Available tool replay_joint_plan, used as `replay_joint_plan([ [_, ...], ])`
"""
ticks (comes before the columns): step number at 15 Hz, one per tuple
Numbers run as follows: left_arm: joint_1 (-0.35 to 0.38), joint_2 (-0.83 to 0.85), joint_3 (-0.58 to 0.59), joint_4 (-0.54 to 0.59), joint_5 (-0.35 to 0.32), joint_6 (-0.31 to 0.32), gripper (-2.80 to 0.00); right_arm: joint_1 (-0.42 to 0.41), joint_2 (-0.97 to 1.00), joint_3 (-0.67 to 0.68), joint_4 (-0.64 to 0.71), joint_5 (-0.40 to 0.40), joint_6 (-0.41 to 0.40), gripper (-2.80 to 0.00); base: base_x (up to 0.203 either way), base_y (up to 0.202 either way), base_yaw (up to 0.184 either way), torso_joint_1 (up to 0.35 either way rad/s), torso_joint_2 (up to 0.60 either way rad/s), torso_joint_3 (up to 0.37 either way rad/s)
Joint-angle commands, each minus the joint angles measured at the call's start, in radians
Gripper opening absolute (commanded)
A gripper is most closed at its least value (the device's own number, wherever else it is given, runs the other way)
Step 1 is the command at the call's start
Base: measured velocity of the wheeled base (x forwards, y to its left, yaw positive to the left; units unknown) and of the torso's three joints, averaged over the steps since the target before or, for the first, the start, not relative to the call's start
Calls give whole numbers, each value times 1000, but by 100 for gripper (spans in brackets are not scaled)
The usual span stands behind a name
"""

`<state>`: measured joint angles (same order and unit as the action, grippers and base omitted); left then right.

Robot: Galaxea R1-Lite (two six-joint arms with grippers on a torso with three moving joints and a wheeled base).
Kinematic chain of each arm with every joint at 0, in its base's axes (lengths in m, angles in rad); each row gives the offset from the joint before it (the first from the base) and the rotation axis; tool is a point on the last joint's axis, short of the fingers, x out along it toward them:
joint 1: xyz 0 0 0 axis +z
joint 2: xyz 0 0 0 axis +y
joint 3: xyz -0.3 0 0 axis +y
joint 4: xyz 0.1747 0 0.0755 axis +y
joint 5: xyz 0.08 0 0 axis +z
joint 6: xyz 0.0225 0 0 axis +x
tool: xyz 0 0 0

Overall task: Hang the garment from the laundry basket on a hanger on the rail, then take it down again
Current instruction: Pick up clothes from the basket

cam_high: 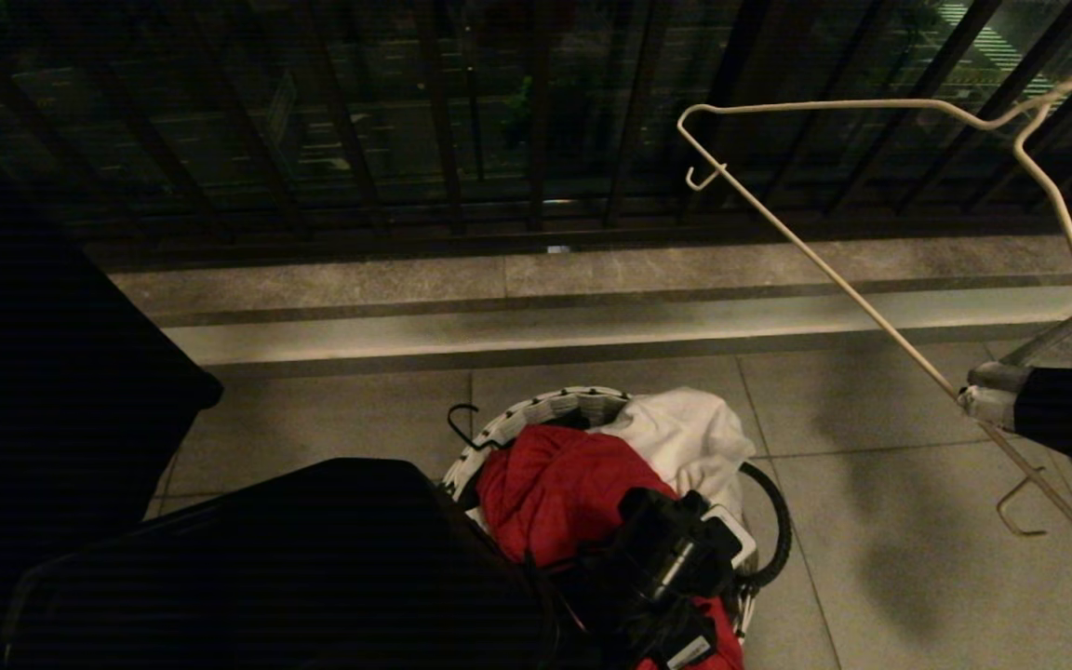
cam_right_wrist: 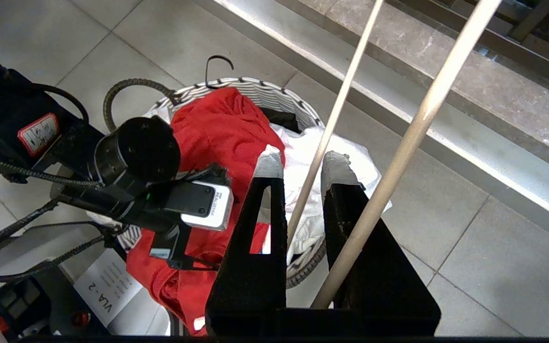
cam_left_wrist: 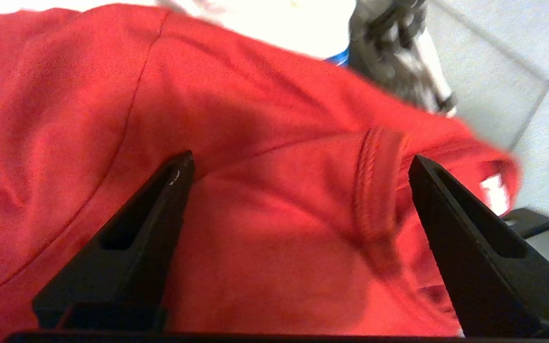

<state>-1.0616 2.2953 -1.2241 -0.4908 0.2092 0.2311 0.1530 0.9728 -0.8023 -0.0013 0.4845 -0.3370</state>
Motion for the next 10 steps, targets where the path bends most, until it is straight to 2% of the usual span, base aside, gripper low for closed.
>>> replay_joint_plan([
  [1, 3, -12, 31, -12, 5, 31, 0, 0, -1, -1, 0, 3, -2, -280, 0, 0, 0, 0, 0, 0],
  [3, 3, -31, 70, -33, 14, 55, 0, 0, -2, -3, 0, 3, -2, -280, 0, 0, 0, 0, 0, 0],
  [5, 4, -37, 88, -34, 68, 77, 0, -18, -3, -3, 0, 5, -2, -280, 0, 0, 0, 0, 0, 0],
  [8, 5, -75, 120, -34, 99, 93, 0, -26, -5, -6, 0, 5, -2, -280, 0, 0, 0, 0, 0, 0],
  [10, 6, -86, 126, -35, 150, 114, 0, -26, -6, -6, 0, 5, 0, -280, 0, 0, 0, 0, 0, 0],
])
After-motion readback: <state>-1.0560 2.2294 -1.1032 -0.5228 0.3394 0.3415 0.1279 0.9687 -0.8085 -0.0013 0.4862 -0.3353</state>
